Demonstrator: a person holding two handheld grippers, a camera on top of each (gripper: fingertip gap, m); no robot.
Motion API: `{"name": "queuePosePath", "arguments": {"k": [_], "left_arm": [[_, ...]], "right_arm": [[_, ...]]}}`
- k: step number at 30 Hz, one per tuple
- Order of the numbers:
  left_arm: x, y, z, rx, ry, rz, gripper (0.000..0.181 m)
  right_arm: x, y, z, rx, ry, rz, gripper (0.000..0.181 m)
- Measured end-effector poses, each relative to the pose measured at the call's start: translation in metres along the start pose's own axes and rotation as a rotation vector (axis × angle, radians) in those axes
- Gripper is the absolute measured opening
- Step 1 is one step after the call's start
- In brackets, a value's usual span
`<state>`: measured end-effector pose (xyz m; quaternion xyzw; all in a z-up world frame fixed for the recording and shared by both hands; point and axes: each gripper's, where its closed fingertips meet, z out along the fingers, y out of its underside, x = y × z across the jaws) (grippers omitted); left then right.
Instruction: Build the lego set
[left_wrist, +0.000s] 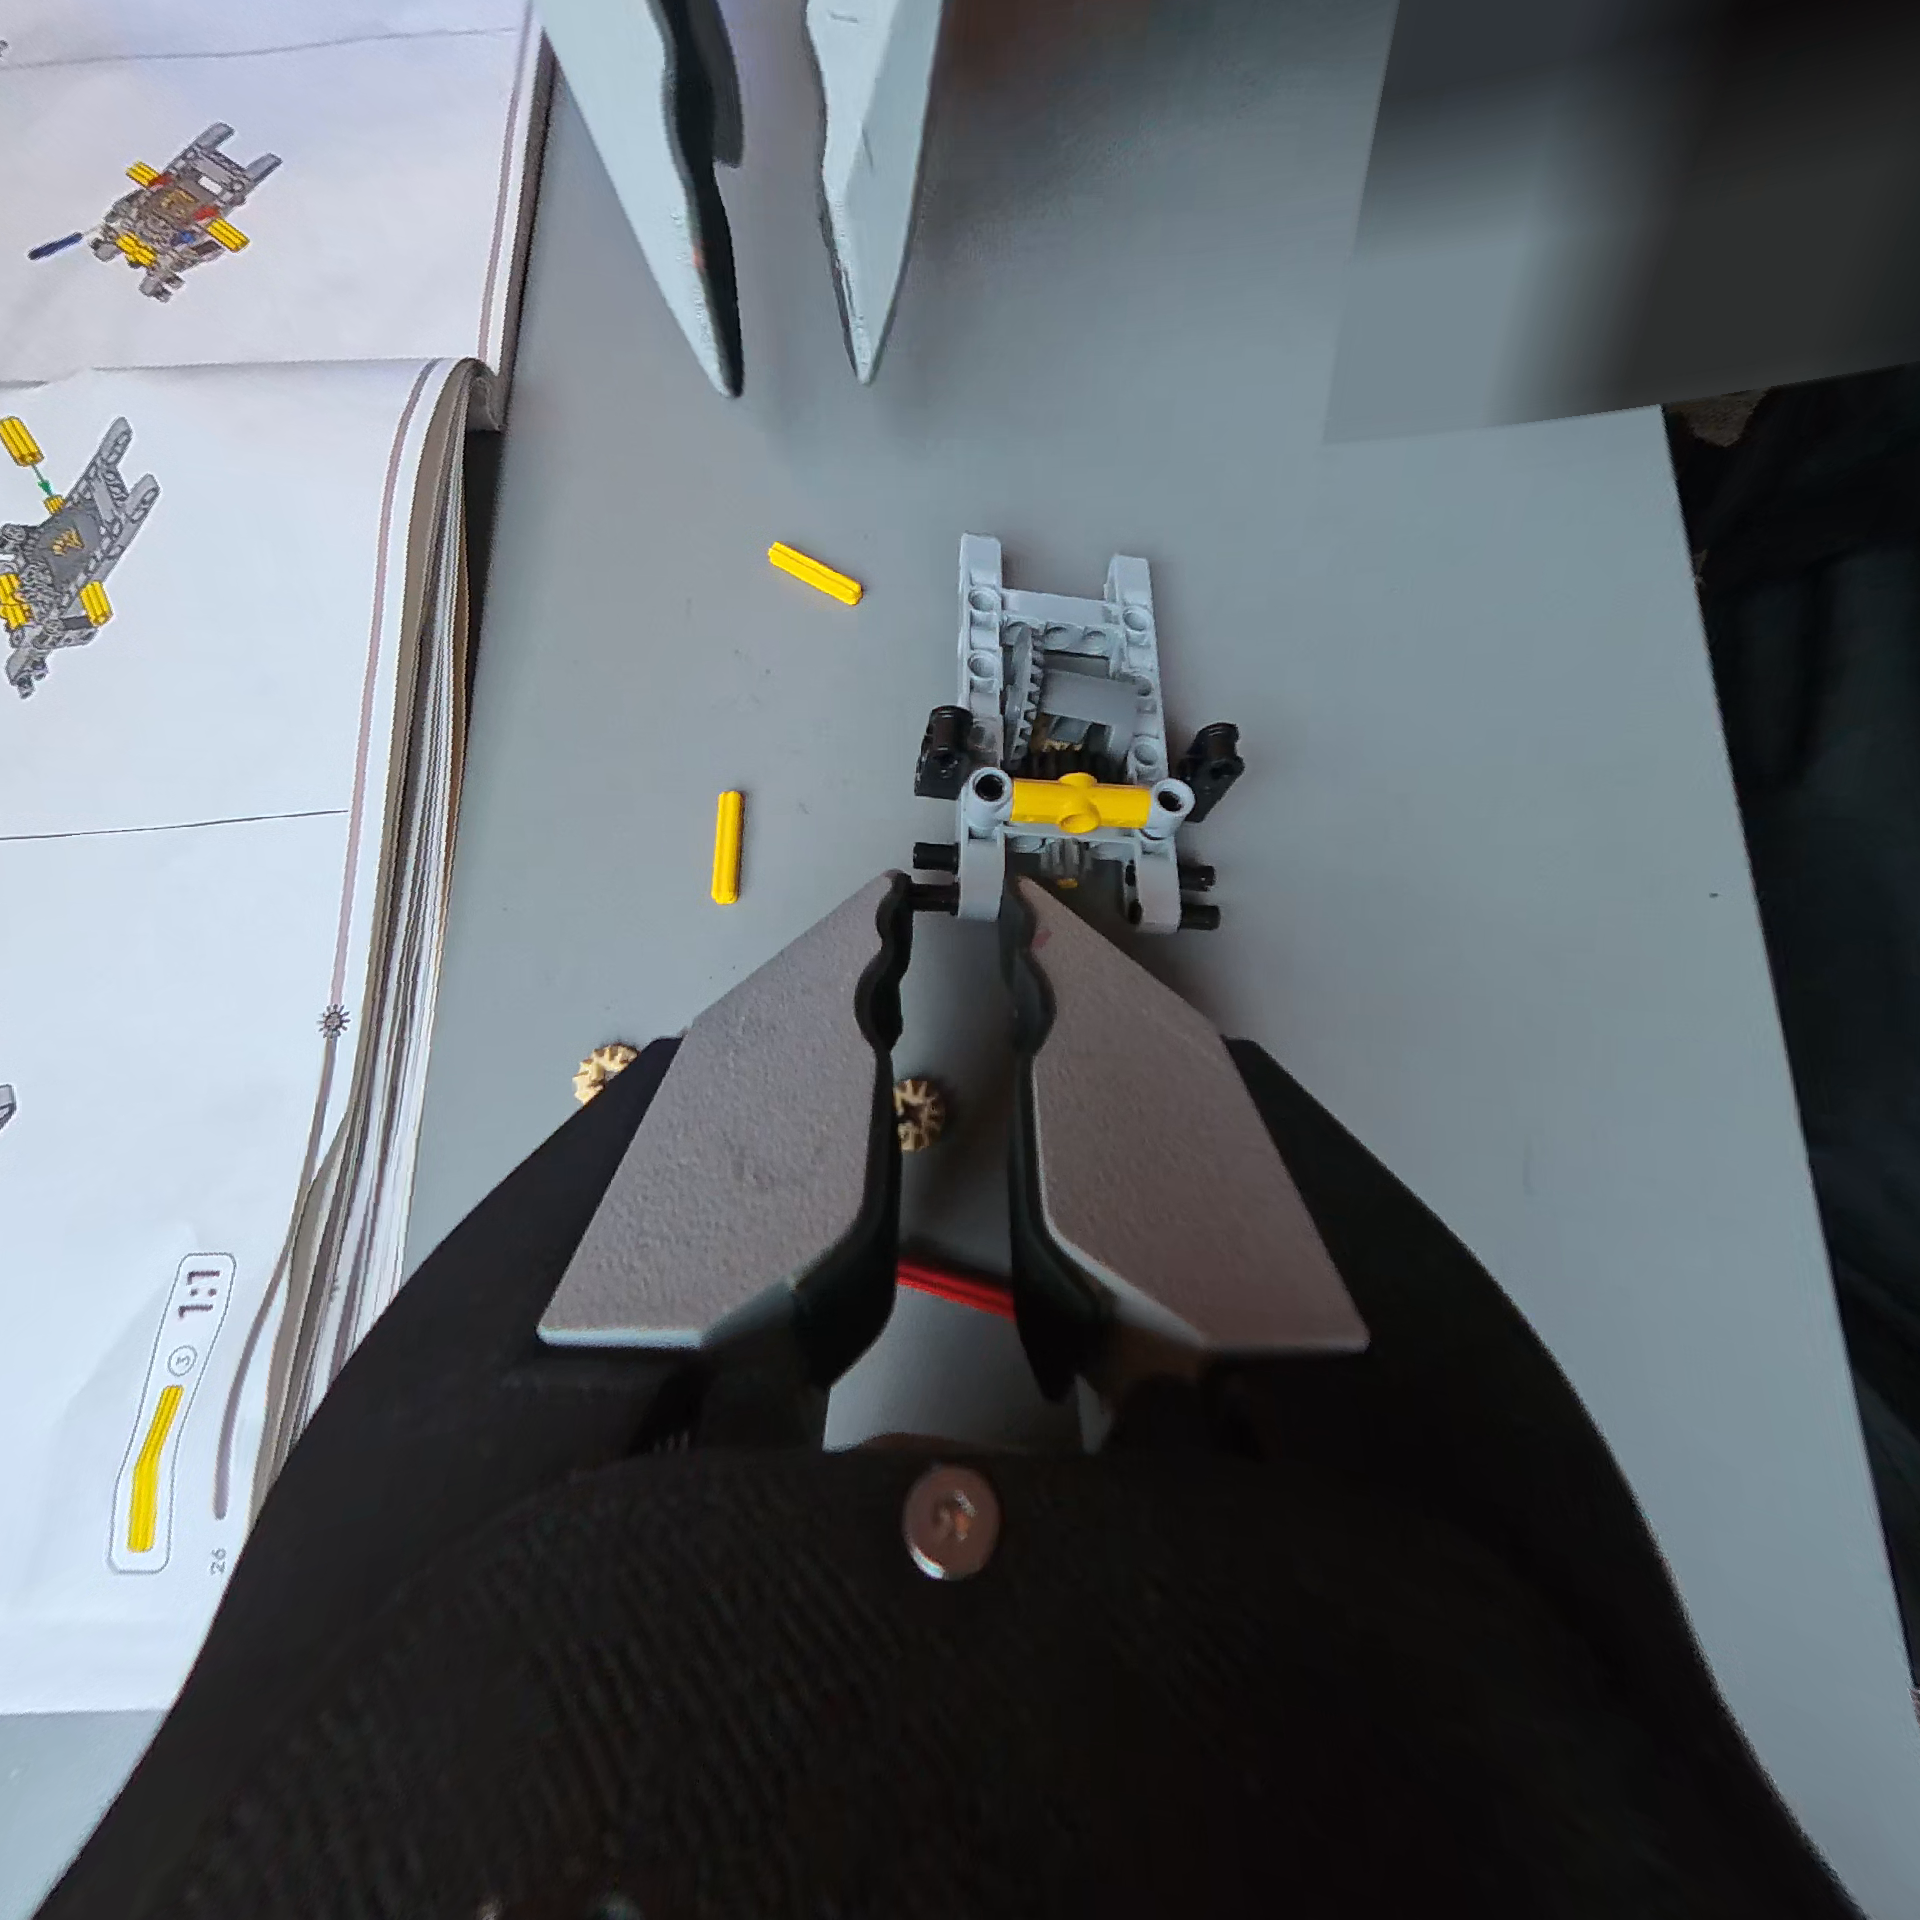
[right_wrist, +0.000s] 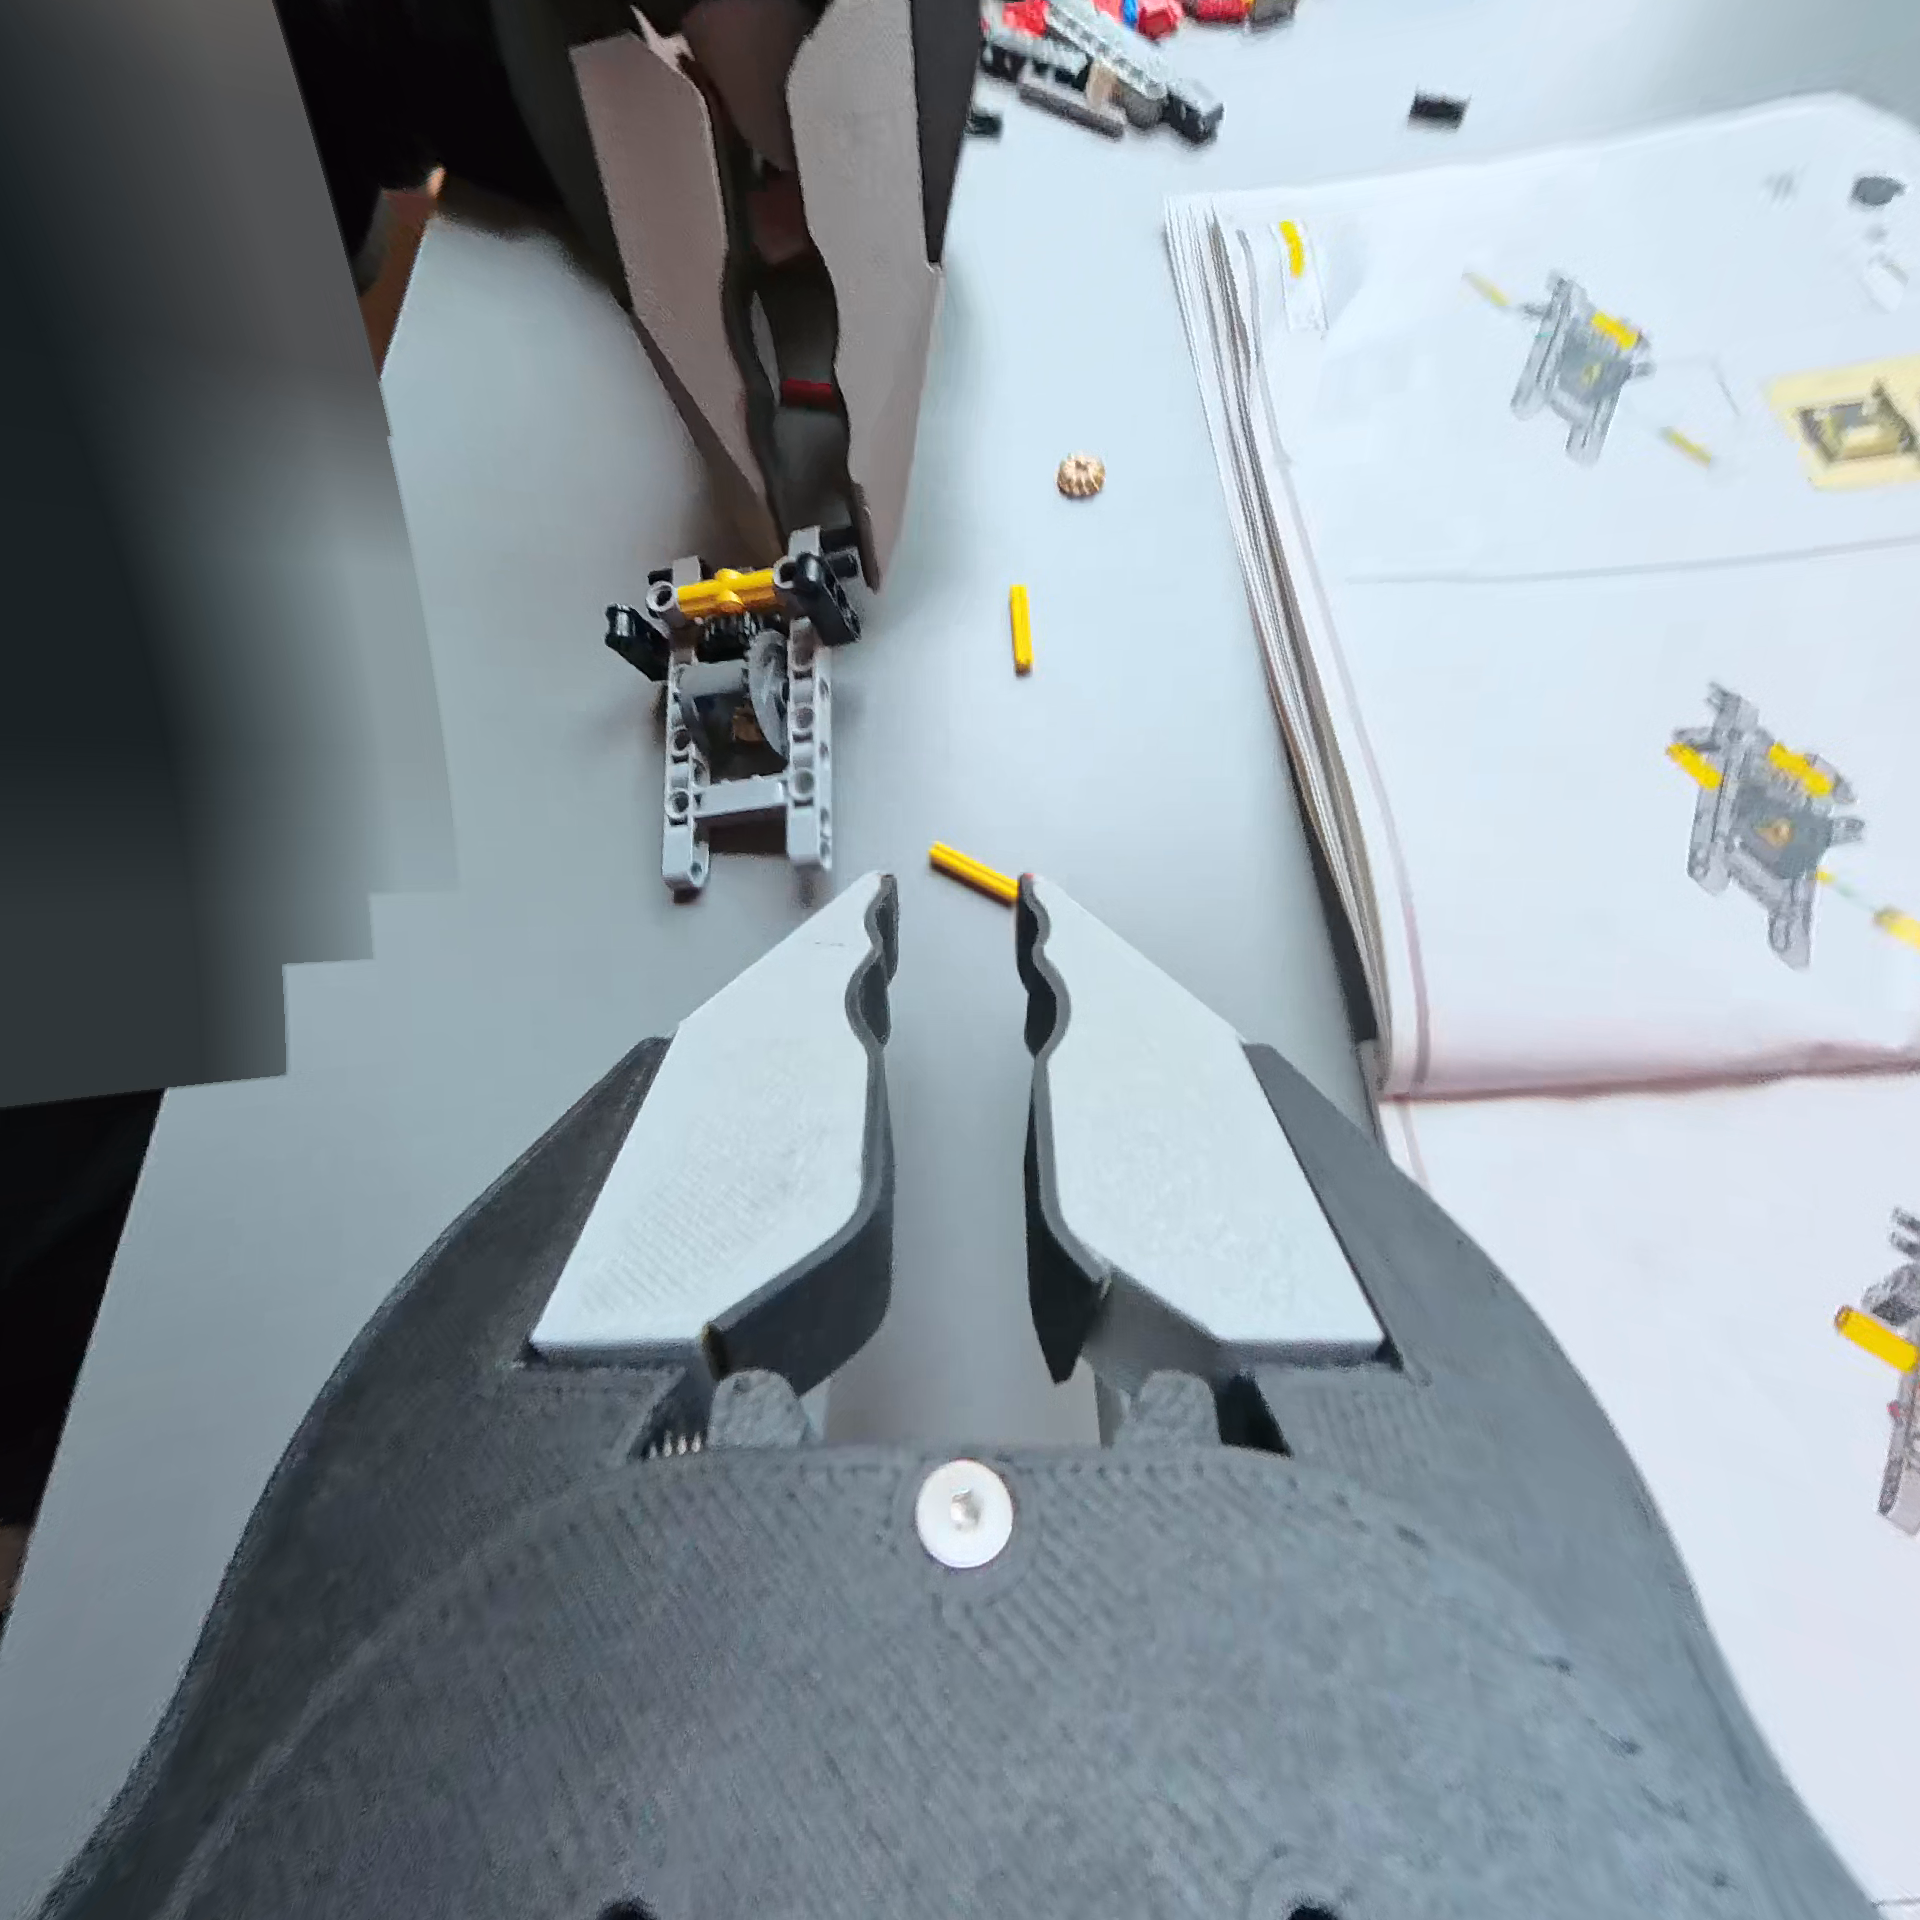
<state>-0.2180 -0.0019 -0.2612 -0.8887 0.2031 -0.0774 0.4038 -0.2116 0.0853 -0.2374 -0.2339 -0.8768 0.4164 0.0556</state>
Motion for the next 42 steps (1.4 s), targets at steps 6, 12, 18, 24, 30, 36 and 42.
{"name": "queuePosePath", "arguments": {"k": [6,12,18,24,30,36,42], "left_arm": [[-0.001,0.001,-0.002,0.001,0.001,0.001,0.014],[-0.001,0.003,-0.001,-0.007,0.014,0.004,0.014],[-0.001,0.003,-0.001,-0.009,0.022,0.01,0.014],[-0.002,0.002,-0.002,-0.002,0.021,0.013,0.014],[-0.002,0.002,-0.001,-0.004,0.024,0.008,0.014],[-0.004,0.003,-0.001,-0.006,0.022,-0.002,0.014],[-0.004,0.003,-0.001,-0.007,0.017,-0.001,0.014]], "right_arm": [[0.01,0.014,0.005,-0.113,-0.031,0.011,0.019],[0.01,0.017,0.015,-0.123,-0.096,-0.01,0.02],[0.005,0.014,0.021,-0.113,-0.148,-0.085,0.022],[0.008,0.015,0.026,-0.118,-0.148,-0.108,0.017],[0.012,0.01,0.023,-0.077,-0.11,-0.091,0.016],[-0.014,-0.019,0.013,0.078,-0.166,-0.093,0.013],[-0.042,-0.018,0.037,0.06,-0.155,-0.19,0.008]]}}
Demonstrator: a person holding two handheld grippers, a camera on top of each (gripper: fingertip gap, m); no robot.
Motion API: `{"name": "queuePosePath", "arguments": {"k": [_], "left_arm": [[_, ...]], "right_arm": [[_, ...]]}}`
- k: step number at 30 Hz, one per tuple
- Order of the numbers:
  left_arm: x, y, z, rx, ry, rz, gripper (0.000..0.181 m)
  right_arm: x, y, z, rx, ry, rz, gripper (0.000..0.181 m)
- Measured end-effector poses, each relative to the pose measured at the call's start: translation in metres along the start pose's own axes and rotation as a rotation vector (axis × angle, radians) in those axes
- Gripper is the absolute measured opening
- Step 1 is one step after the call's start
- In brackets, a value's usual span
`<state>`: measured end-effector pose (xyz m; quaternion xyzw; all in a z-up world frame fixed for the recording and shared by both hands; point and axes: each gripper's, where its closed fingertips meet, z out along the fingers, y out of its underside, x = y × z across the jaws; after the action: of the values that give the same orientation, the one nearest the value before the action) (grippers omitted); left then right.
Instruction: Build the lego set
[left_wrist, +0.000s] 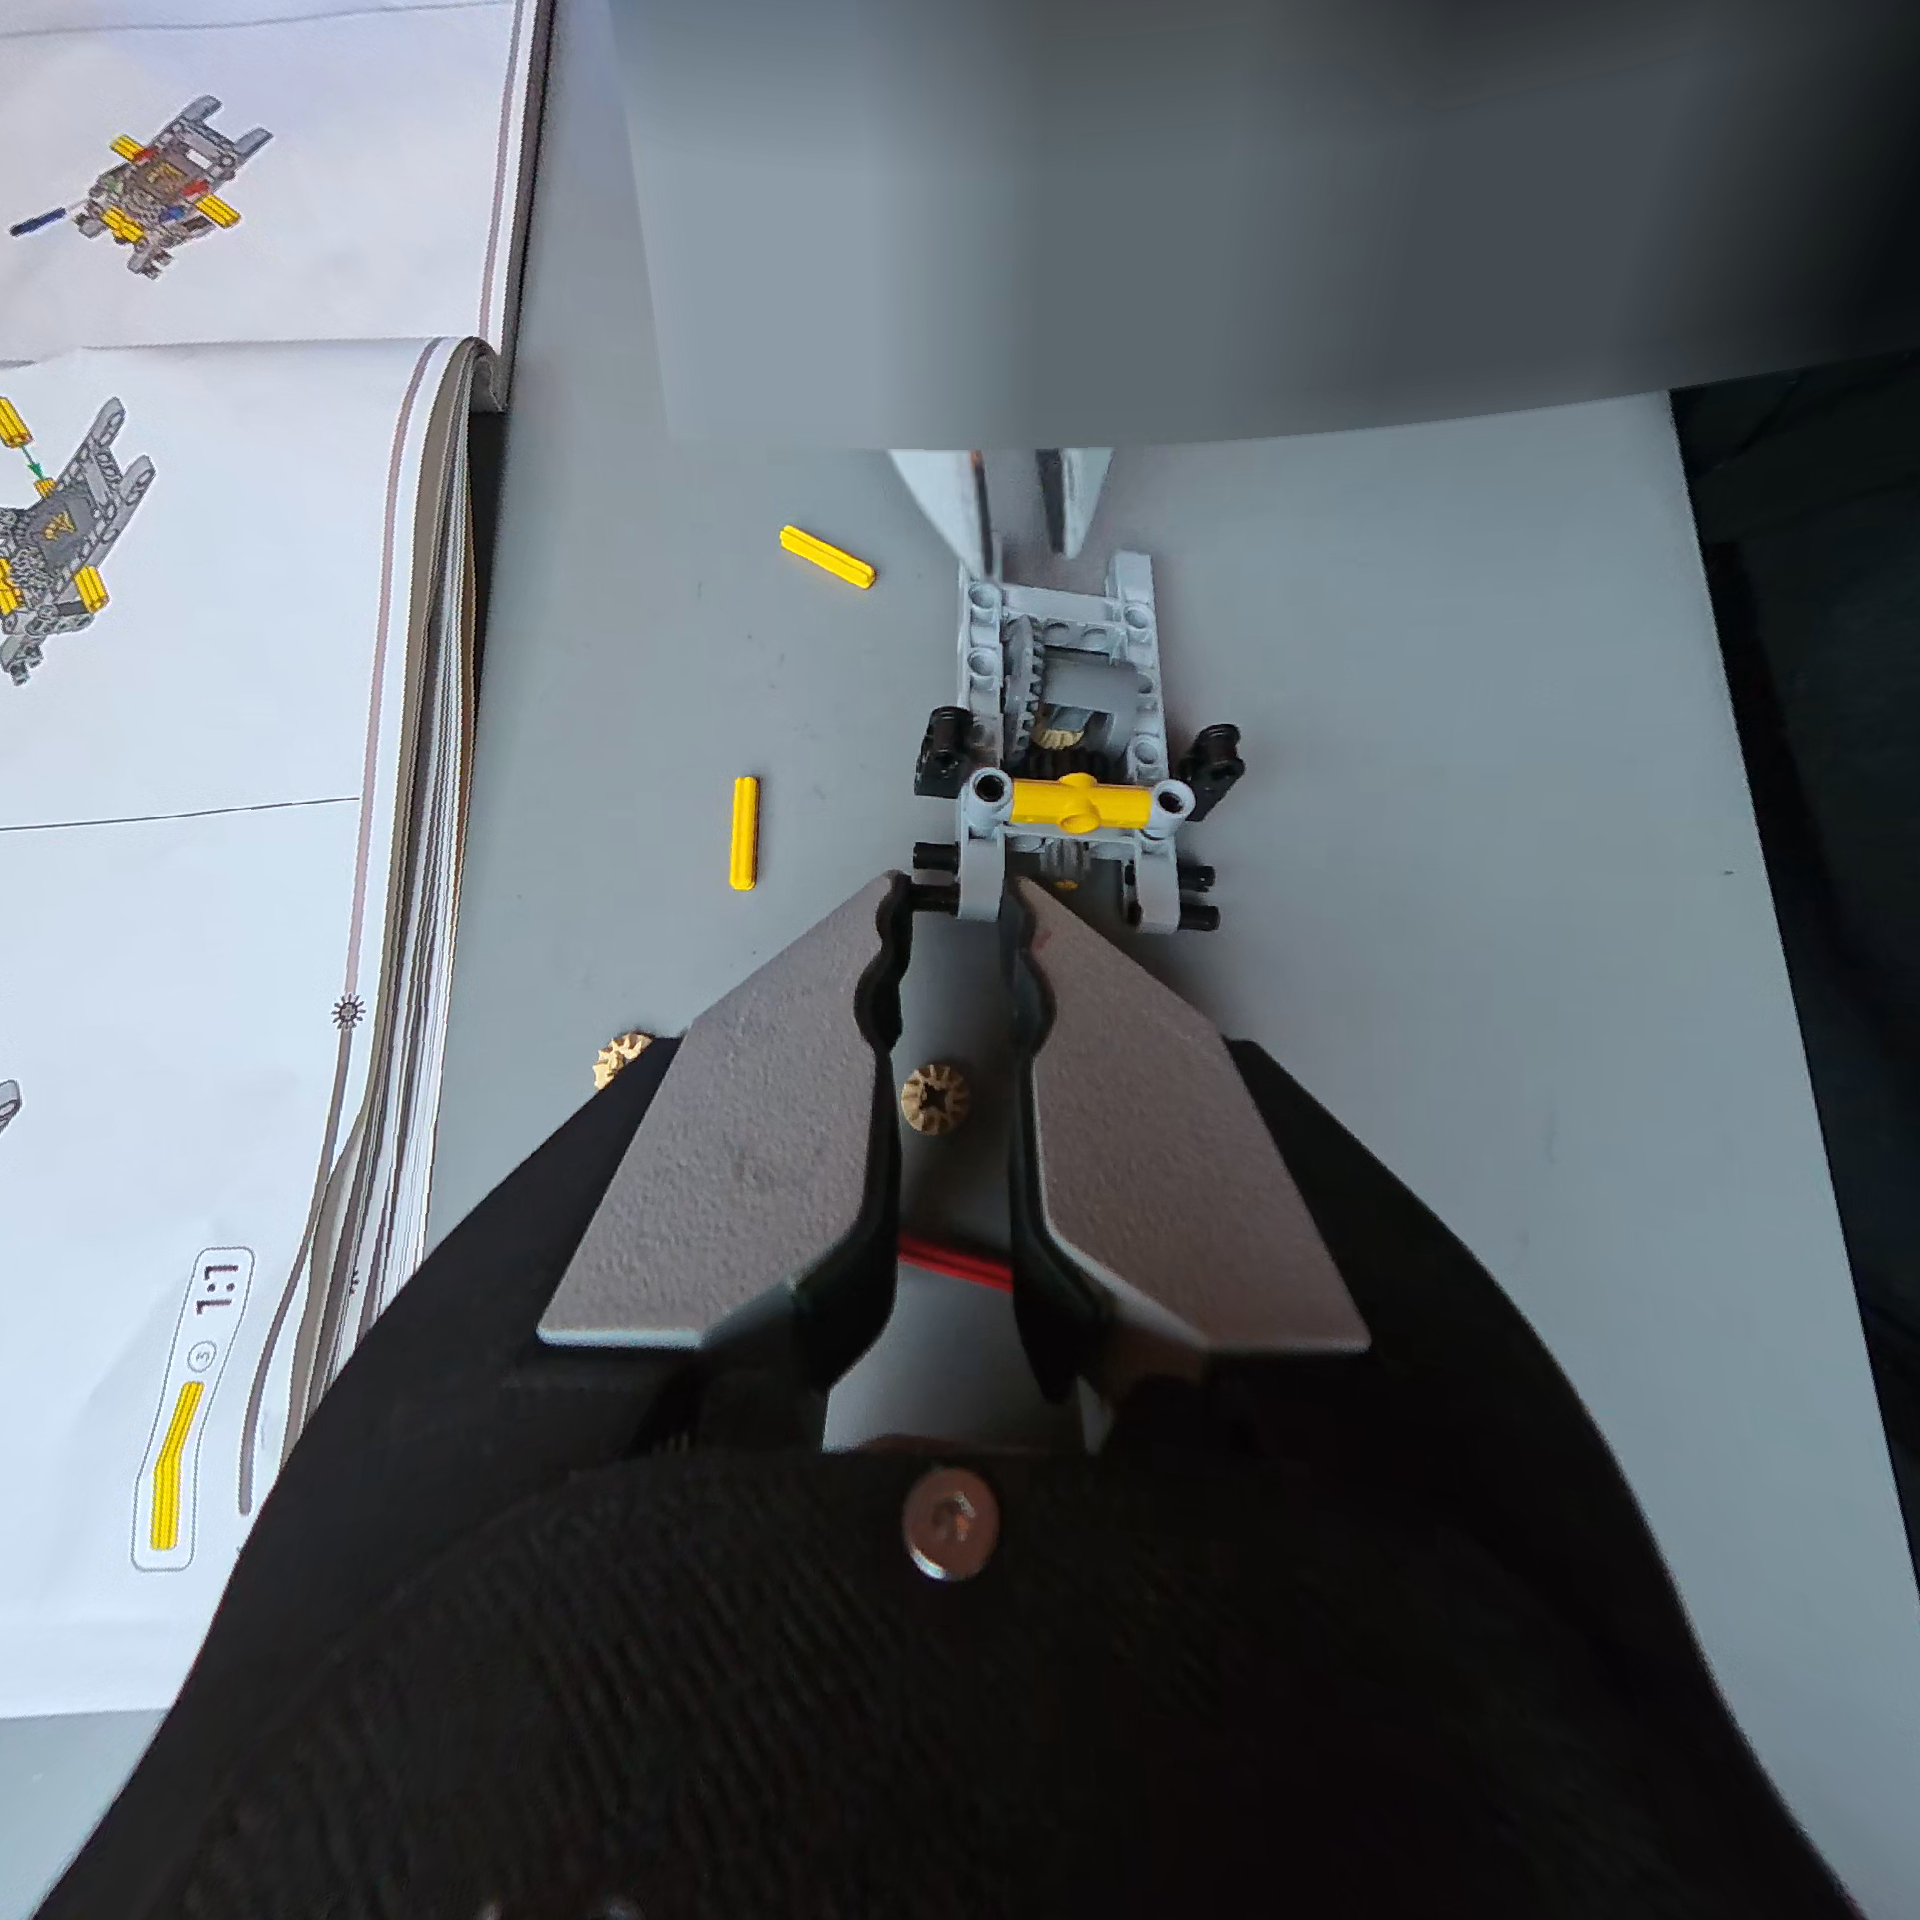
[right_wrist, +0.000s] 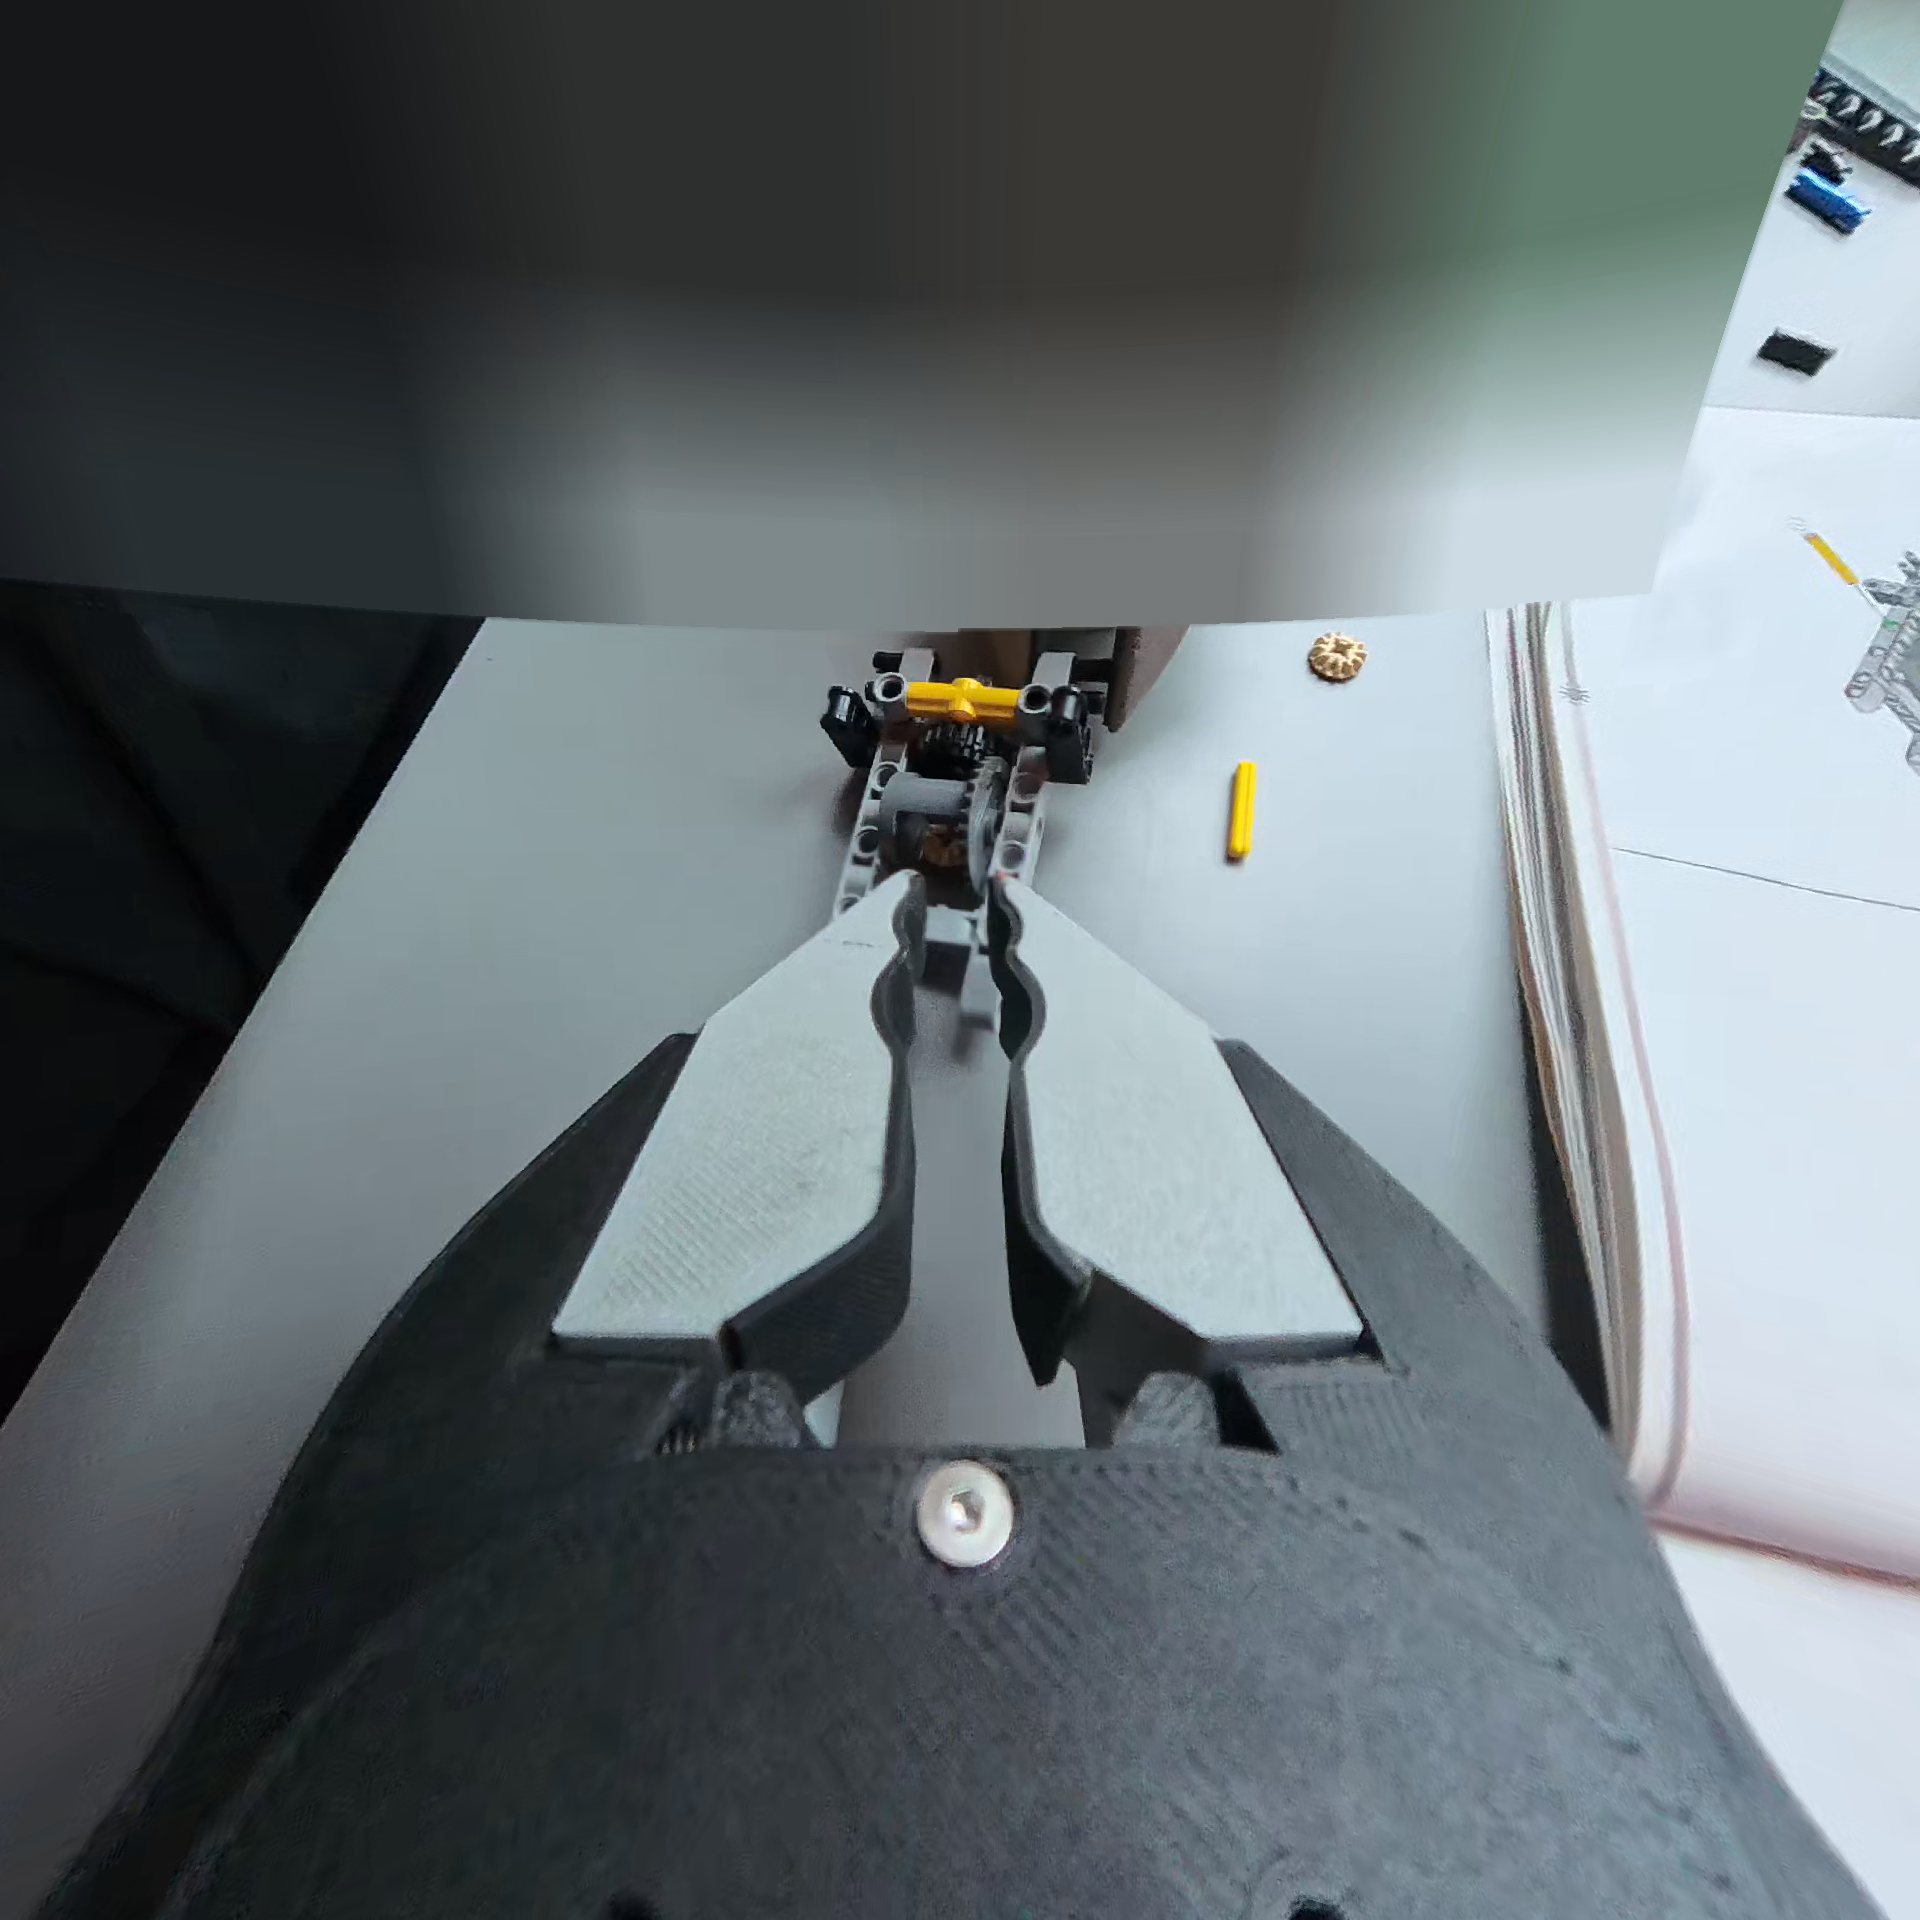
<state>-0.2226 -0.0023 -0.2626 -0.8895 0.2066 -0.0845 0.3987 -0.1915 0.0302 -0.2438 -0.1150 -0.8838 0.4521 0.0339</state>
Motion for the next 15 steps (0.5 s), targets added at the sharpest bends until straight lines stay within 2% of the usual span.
{"name": "queuePosePath", "arguments": {"k": [6,15], "left_arm": [[0.0,-0.001,-0.001,0.009,0.002,-0.001,0.014],[0.0,0.0,0.0,-0.001,0.001,-0.005,0.014]], "right_arm": [[0.005,-0.001,0.008,-0.02,0.095,-0.046,0.008],[0.004,0.001,0.013,-0.05,0.129,-0.102,0.0]]}}
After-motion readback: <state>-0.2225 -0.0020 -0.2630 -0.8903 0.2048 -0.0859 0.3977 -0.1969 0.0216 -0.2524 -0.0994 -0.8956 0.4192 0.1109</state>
